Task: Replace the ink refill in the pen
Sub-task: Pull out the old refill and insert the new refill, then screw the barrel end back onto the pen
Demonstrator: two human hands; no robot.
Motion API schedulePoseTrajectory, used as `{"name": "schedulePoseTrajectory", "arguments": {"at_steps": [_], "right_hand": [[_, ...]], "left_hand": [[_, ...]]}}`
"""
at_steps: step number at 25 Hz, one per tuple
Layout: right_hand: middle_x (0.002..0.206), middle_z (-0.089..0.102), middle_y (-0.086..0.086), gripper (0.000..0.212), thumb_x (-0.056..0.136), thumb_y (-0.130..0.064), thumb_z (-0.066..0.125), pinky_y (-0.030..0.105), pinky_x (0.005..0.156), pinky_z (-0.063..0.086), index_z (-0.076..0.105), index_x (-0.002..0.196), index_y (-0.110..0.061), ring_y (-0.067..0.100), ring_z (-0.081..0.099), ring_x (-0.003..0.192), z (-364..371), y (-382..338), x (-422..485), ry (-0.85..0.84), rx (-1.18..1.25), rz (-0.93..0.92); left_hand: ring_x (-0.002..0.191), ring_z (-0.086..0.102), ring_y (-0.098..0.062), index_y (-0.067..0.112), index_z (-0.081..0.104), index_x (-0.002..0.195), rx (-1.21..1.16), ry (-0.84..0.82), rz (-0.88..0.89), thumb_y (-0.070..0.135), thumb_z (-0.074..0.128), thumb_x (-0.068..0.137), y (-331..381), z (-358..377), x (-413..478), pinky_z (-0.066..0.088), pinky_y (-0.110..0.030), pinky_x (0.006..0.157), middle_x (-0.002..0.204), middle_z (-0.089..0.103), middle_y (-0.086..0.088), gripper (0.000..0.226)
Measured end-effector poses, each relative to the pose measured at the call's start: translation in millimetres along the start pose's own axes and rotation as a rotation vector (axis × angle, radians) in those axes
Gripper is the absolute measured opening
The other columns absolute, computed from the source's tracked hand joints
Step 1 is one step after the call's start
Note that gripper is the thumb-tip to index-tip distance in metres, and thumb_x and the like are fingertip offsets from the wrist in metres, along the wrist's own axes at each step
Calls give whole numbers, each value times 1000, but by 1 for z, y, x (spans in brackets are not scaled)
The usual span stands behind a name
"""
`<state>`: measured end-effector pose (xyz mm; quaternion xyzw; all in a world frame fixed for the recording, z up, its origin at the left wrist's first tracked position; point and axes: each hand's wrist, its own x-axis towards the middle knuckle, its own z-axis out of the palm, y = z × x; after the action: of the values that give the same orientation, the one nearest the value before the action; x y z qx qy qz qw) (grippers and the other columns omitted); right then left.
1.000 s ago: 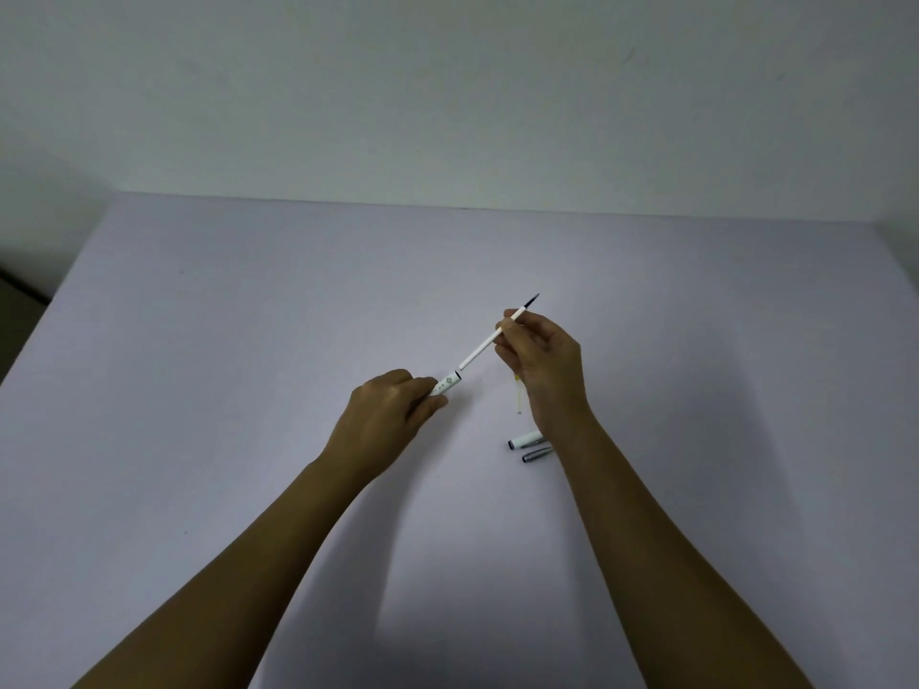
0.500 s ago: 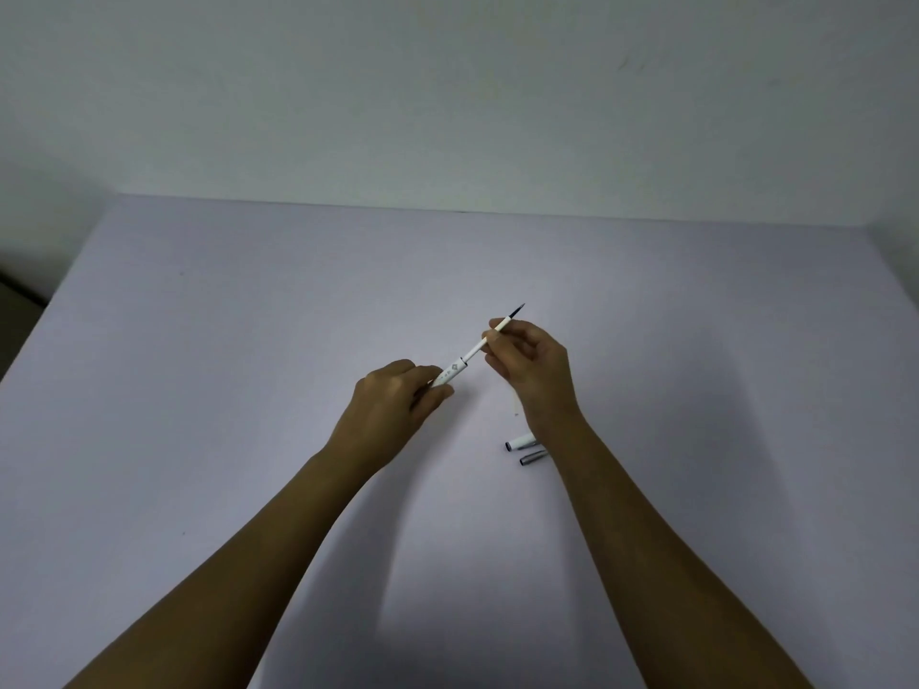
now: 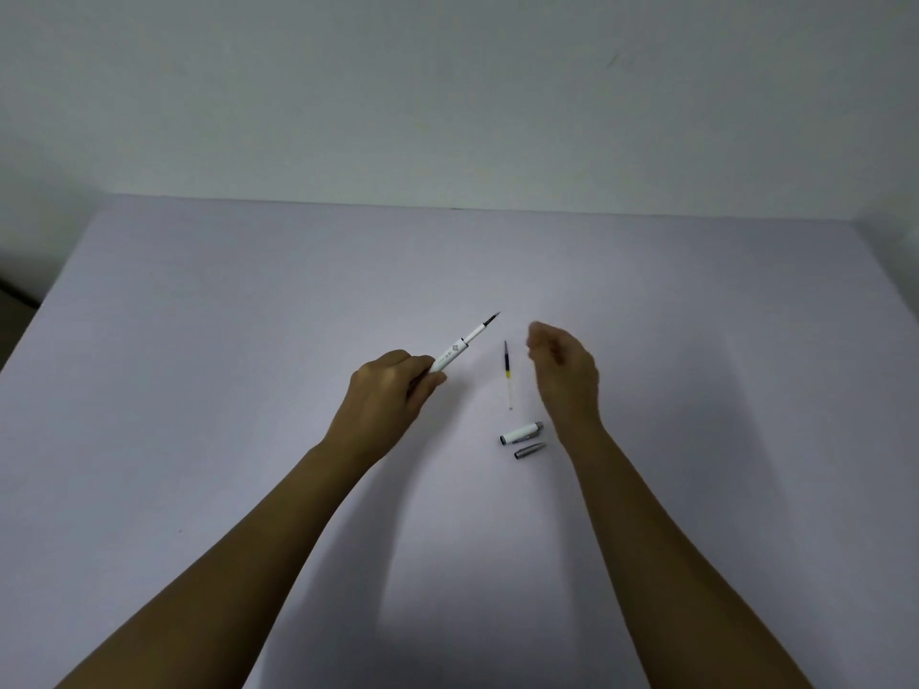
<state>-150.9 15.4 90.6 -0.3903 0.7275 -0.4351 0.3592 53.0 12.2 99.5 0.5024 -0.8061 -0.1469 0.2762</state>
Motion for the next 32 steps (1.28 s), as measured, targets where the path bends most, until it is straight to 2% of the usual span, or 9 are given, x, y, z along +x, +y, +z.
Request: {"name": "schedulePoseTrajectory", "arguments": {"at_steps": [3, 7, 11, 16, 21, 23, 25, 27, 32], "right_hand": [[88, 63, 1, 23, 90, -30, 56, 25, 79, 40, 64, 98, -10, 25, 62, 96, -17, 47, -16, 143, -136, 151], [96, 69, 14, 27, 84, -26, 65, 27, 77, 42, 62, 99, -4, 30, 64, 93, -17, 95, -41, 87, -256, 269], [100, 68, 14, 34, 81, -26, 69, 30, 79, 43, 59, 103, -2, 29, 62, 95, -9, 98, -37, 43, -316, 309], [103, 69, 13, 33, 79, -22, 70, 28, 78, 42, 59, 103, -3, 29, 62, 99, -10, 96, -32, 23, -361, 367], [100, 67, 8, 27, 78, -12, 67, 23, 75, 38, 63, 104, -6, 21, 59, 90, -20, 91, -35, -8, -373, 380], [93, 67, 5, 28, 79, -11, 68, 25, 77, 43, 65, 106, -6, 18, 60, 86, -26, 80, -30, 13, -126, 353], [86, 66, 2, 22, 81, -7, 67, 22, 76, 51, 66, 103, -7, 13, 61, 80, -32, 55, -24, 28, 363, 341], [84, 66, 0, 14, 84, -2, 64, 16, 70, 56, 66, 92, -13, 9, 63, 79, -35, 27, -18, 45, 692, 311], [87, 65, 0, 14, 85, 0, 61, 12, 68, 55, 65, 87, -13, 7, 64, 83, -30, -5, -18, 46, 821, 218]], "left_hand": [[51, 55, -26, 4, 70, 81, -8, -4, 3, 24, 58, 83, 1, 2, -2, 47, -35, 45, 59, 60, -10, 24], [50, 56, -26, 4, 70, 81, -20, -12, 6, 24, 58, 84, 1, 4, -6, 47, -36, 45, 58, 60, -10, 24], [50, 55, -25, 4, 69, 79, -18, -11, 16, 36, 47, 86, 1, 8, -8, 45, -35, 44, 57, 59, -9, 39], [50, 55, -25, 4, 70, 79, -4, -17, 10, 26, 57, 84, -1, 7, -10, 46, -35, 44, 57, 59, -8, 25], [51, 55, -23, 6, 70, 81, -7, -25, 12, 33, 51, 86, -2, 9, -13, 45, -33, 45, 59, 60, -7, 34], [51, 54, -22, 7, 70, 82, -15, -26, 26, 37, 45, 86, -2, 10, -13, 43, -31, 45, 59, 60, -6, 40], [51, 54, -20, 8, 71, 85, -21, -36, 37, 38, 43, 86, -2, 9, -13, 41, -29, 46, 60, 60, -5, 42], [52, 52, -19, 9, 71, 86, -19, -42, 48, 38, 43, 86, -3, 8, -13, 38, -26, 47, 60, 59, -4, 41], [52, 50, -18, 11, 71, 86, -22, -56, 59, 38, 43, 87, 1, 4, -16, 35, -25, 48, 60, 57, -3, 39]]}}
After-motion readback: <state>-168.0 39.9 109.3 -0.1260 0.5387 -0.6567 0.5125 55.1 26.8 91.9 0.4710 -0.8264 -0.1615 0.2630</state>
